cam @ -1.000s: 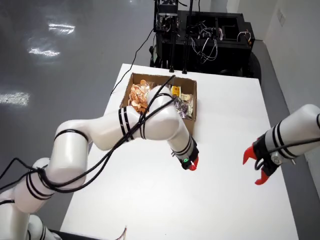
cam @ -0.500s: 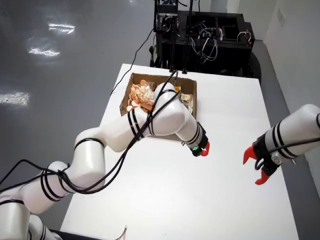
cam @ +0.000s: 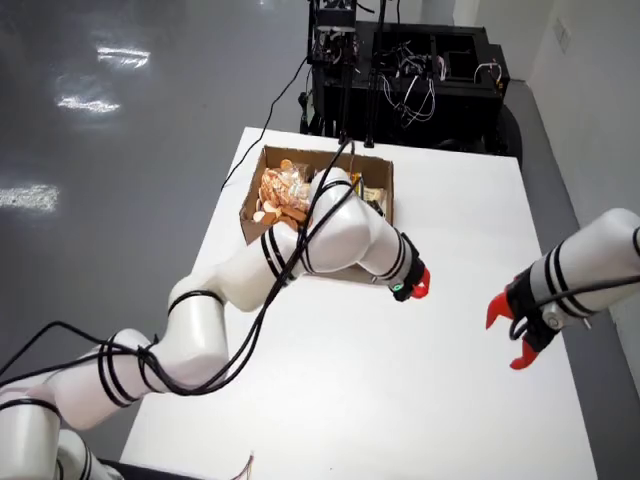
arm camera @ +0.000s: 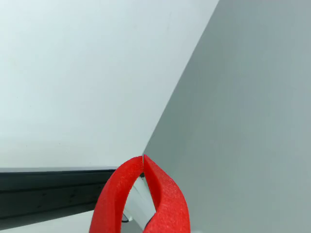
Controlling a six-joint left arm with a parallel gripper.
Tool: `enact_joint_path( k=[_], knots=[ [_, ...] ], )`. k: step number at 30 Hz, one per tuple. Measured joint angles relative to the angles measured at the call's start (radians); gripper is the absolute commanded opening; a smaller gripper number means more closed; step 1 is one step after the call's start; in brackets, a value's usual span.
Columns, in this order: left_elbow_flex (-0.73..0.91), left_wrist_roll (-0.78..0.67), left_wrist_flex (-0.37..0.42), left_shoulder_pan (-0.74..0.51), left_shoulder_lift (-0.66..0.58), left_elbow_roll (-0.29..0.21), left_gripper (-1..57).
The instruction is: Grasp a snack and put it in the bin.
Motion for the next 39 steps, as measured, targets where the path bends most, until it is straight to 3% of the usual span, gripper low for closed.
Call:
enact_joint_path(
  k=[39],
  knots=[
    [-0.008, 0.000, 0.001, -0.025, 0.005, 0.000, -0.2]
  ],
)
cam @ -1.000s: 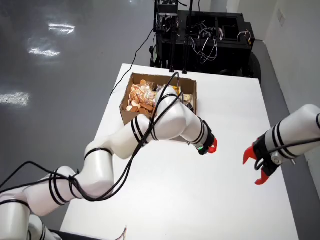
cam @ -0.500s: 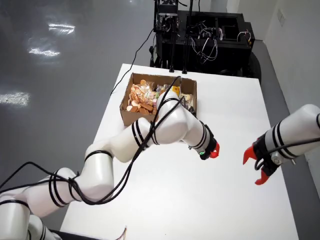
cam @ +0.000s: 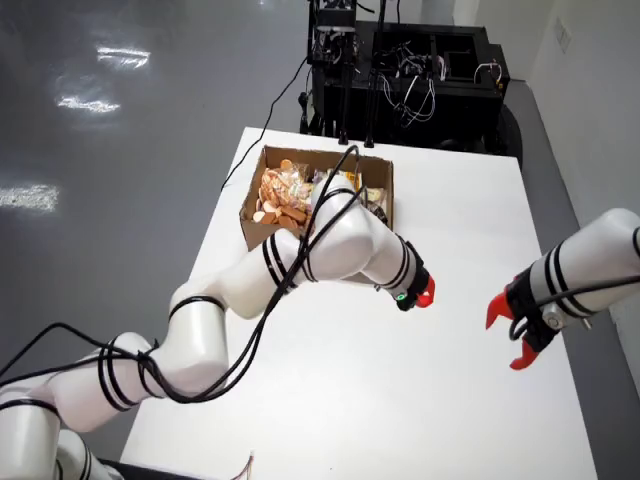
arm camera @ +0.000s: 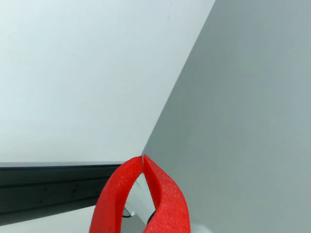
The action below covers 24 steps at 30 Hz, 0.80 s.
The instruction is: Grasp a snack and put it in the bin.
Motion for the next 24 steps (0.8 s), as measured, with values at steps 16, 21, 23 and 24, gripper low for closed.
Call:
enact_joint_path(
  k=[16, 21, 23, 24],
  knots=[
    [-0.001, -0.001, 0.000, 0.011, 0.000, 0.000, -0.2],
    [-0.001, -0.001, 0.000, 0.006, 0.000, 0.000, -0.2],
    [-0.001, -0.001, 0.000, 0.003, 0.000, 0.000, -0.2],
    [-0.001, -0.001, 0.000, 0.002, 0.000, 0.000, -0.2]
  ],
)
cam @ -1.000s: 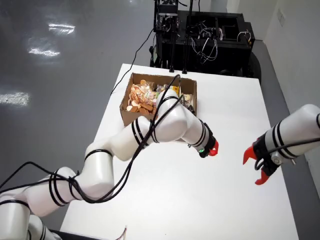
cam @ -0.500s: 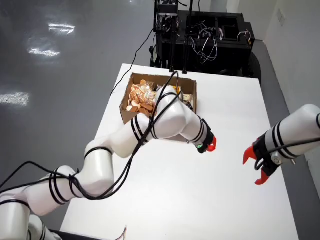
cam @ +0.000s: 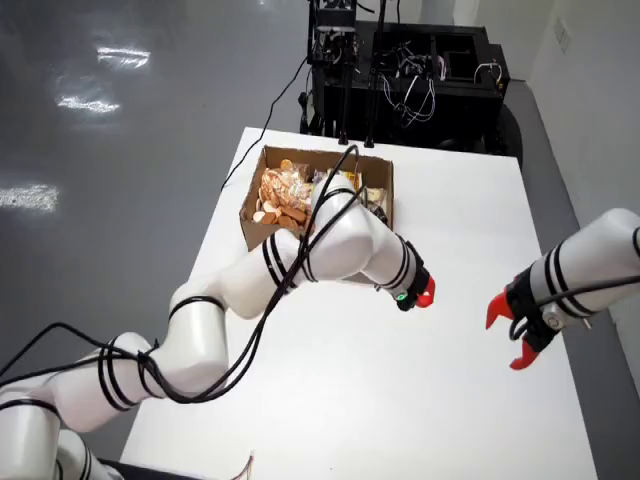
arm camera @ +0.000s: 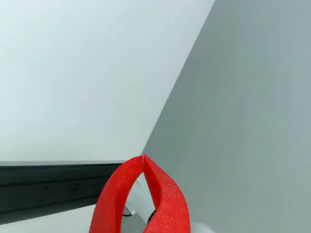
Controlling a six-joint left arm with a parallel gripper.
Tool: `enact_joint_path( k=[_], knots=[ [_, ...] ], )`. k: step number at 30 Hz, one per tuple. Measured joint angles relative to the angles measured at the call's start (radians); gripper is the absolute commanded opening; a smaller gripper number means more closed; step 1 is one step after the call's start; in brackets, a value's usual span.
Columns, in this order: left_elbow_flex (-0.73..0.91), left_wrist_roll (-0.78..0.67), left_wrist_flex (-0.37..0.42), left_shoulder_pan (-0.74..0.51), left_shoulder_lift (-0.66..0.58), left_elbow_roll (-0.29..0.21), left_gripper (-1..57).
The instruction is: Grasp a snack and put it in the bin.
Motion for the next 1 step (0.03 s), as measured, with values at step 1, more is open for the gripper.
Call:
enact_joint_path(
  k=[1],
  knots=[
    [0.000, 0.000, 0.000, -0.002, 0.000, 0.000, -0.2]
  ],
)
